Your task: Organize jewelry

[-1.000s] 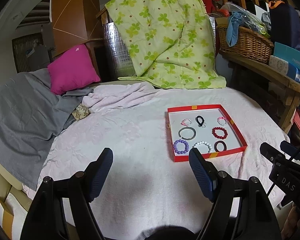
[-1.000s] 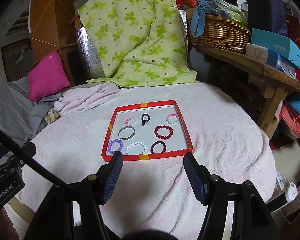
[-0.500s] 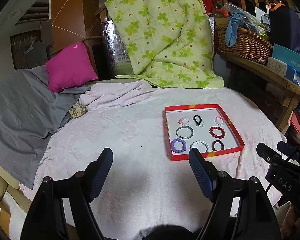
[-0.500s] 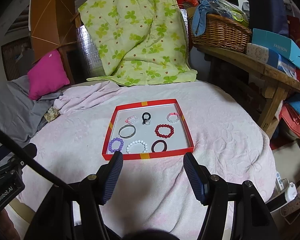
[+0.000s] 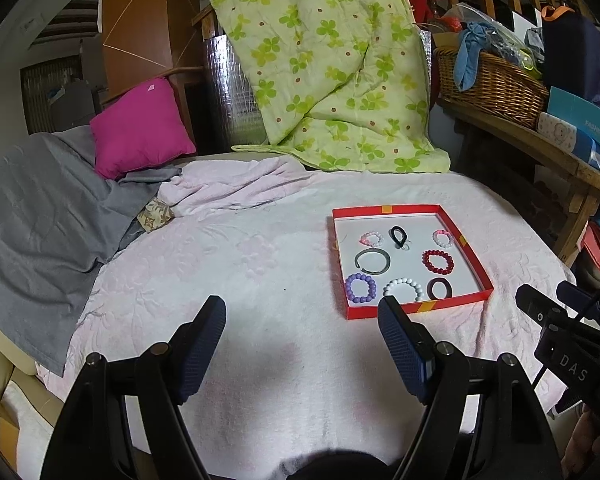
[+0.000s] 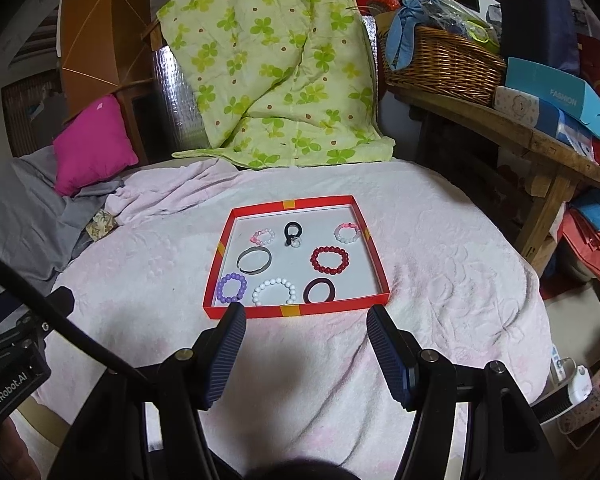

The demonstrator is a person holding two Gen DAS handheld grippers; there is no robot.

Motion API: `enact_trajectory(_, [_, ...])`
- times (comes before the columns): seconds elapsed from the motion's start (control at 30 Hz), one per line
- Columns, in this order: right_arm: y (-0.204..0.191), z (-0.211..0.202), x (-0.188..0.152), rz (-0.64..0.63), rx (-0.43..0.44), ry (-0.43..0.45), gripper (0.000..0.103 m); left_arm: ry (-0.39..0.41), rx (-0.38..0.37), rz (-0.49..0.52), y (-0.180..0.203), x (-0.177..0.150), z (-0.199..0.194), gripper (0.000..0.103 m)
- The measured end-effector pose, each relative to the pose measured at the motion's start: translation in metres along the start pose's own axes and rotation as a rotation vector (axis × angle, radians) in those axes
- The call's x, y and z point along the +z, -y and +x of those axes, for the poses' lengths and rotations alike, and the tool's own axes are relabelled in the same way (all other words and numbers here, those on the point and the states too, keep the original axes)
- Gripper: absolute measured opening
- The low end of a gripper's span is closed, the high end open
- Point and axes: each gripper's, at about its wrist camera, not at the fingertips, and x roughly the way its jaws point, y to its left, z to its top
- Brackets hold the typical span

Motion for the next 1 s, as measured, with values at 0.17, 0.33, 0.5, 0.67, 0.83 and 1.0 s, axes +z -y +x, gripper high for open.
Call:
enact_trajectory(0.17, [0.0001,0.0019,0.0003,0.000,0.001,-0.005,0.067,-0.007,0.000,0.001,-0.0012,0.0001,0.0022,0.079])
enact_trajectory(0.33, [0.0003,0.0042,0.0004,0.002,-0.001,-0.007,0.067,-0.013,0.001,0.008,-0.0006,0.0007,0.0050,0.079])
enact_trajectory(0.5, [0.0007,0.0053,0.0010,-0.001,0.000,-0.006,0.067,-0.012,0.001,0.008,-0.0006,0.0019,0.0052,0.079])
enact_trajectory(0.67, [0.0003,0.0053,0.0021,-0.003,-0.001,-0.003,0.067,-0.007,0.001,0.011,0.0005,0.0018,0.0038,0.079])
enact_trajectory(0.83, [-0.0014,0.0035,0.0031,-0.005,-0.005,0.002,0.067,-0.006,0.002,0.010,0.0009,0.0024,0.0033,0.079])
enact_trajectory(1.0, [-0.0044,0.0010,0.0045,-0.012,-0.009,0.005,0.067,-0.007,-0.002,0.011,-0.0001,0.0017,0.0032,0.079])
